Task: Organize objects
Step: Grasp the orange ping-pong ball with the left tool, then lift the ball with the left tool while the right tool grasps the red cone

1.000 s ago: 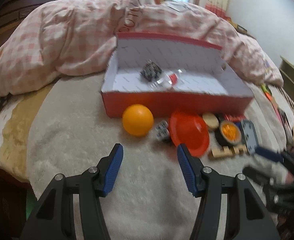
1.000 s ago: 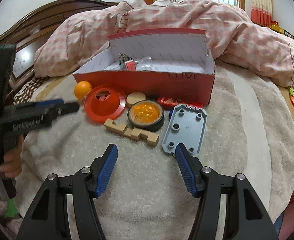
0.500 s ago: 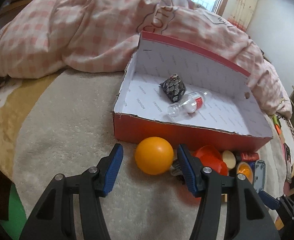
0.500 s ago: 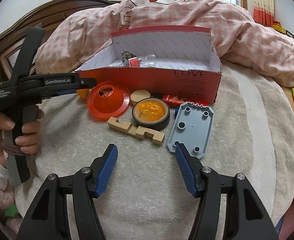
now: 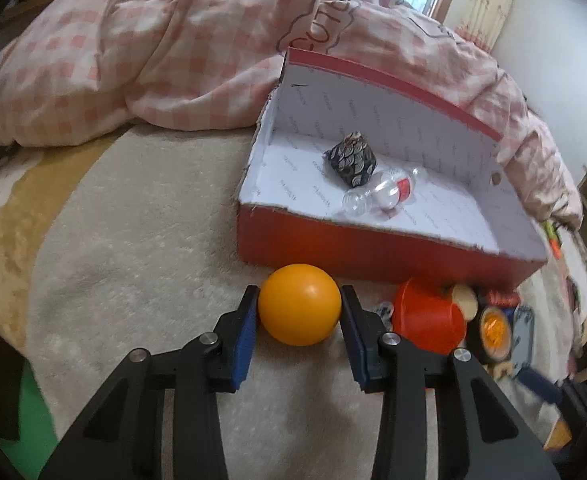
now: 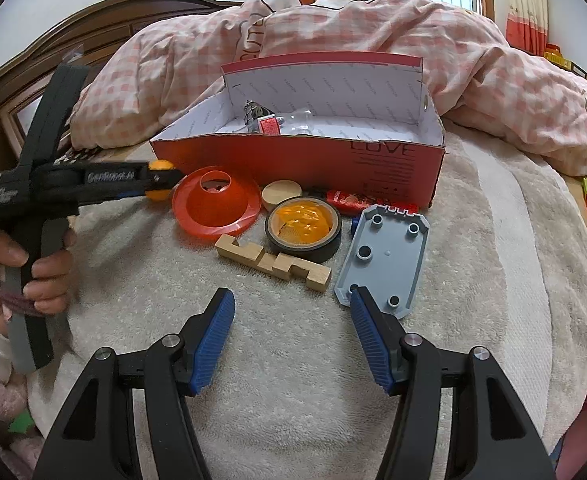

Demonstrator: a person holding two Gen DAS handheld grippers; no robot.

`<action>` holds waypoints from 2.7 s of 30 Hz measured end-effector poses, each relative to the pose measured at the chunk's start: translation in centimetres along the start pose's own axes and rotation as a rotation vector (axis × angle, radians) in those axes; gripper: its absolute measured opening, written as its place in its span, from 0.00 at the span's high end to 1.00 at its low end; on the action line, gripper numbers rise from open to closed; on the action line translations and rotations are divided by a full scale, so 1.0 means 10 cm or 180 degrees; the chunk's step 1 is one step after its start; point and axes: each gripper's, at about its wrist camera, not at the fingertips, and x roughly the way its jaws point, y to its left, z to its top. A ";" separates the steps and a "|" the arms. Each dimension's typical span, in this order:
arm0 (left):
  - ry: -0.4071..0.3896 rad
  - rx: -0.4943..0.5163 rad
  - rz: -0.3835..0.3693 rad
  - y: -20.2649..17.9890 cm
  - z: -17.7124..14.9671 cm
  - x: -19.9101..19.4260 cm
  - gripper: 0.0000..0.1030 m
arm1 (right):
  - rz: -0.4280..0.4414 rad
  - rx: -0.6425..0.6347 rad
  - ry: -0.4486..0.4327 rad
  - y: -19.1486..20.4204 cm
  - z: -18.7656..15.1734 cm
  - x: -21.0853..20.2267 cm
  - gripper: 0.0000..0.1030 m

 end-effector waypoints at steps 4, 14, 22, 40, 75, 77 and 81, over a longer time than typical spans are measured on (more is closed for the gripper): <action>-0.0056 0.0233 0.0192 -0.02 -0.12 -0.08 0.62 | 0.0079 0.0015 -0.0012 0.03 0.03 0.02 0.40; -0.0169 0.0457 0.0284 0.01 -0.27 -0.12 0.62 | 0.0290 -0.0314 -0.0117 0.34 0.33 0.24 0.22; -0.0201 0.0427 0.0219 0.04 -0.30 -0.13 0.62 | 0.0415 -0.0460 -0.0044 0.48 0.56 0.49 0.22; -0.0222 0.0419 0.0172 0.06 -0.31 -0.16 0.63 | 0.0470 -0.0307 0.0019 0.49 0.58 0.61 0.44; -0.0197 0.0650 -0.0004 -0.31 -0.35 -0.35 0.63 | 0.0299 -0.0054 -0.0435 0.17 0.23 -0.05 0.44; -0.0199 0.0661 -0.0018 -0.34 -0.33 -0.36 0.63 | 0.0304 -0.0058 -0.0456 0.17 0.22 -0.07 0.44; -0.0204 0.0685 -0.0083 -0.40 -0.29 -0.39 0.63 | 0.0290 -0.0080 -0.0525 0.16 0.22 -0.13 0.44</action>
